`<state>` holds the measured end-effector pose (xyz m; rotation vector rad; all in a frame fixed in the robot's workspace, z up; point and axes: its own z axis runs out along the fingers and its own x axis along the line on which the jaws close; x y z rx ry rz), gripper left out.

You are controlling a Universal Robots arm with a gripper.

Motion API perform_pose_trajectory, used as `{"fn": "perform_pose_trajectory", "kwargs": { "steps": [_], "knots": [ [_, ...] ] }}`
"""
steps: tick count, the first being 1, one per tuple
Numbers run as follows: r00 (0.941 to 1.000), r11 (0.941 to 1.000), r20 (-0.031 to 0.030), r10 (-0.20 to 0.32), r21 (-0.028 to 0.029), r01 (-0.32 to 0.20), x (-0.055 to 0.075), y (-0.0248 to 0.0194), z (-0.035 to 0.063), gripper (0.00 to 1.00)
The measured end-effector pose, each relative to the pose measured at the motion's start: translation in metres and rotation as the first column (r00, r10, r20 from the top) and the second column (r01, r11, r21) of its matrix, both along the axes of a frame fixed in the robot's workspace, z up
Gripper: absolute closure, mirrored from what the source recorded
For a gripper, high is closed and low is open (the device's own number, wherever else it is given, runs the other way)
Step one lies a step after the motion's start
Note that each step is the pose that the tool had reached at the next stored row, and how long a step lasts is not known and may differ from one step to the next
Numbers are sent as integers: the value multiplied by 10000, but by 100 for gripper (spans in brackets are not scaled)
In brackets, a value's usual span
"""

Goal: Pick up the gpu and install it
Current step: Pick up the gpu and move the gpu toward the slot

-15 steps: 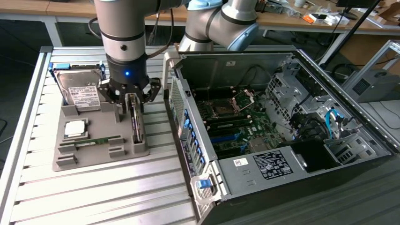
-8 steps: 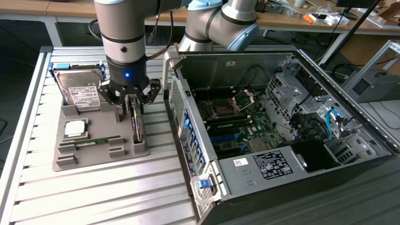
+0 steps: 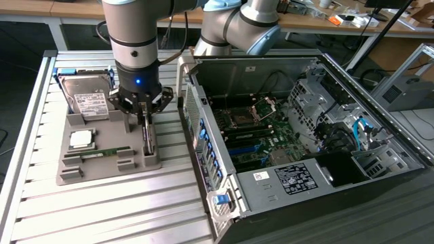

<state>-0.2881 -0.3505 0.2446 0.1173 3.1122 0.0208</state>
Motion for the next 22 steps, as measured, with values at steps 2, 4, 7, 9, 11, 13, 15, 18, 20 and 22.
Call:
{"fn": "perform_pose_trajectory", "kwargs": {
  "steps": [2,4,7,9,11,13,15,18,20,22],
  "knots": [
    [10000,10000,1,0,0,0,0,0,0,73],
    [10000,10000,1,0,0,0,0,0,0,73],
    [10000,10000,1,0,0,0,0,0,0,73],
    [10000,10000,1,0,0,0,0,0,0,73],
    [10000,10000,1,0,0,0,0,0,0,73],
    [10000,10000,3,0,2,0,0,0,0,73],
    [10000,10000,1,0,1,0,0,0,9,73],
    [10000,10000,1,-1,1,1,0,0,36,73],
    [10000,10000,3,-1,2,1,0,0,57,73],
    [10000,10000,2,0,1,0,0,0,64,73]
  ]
}}
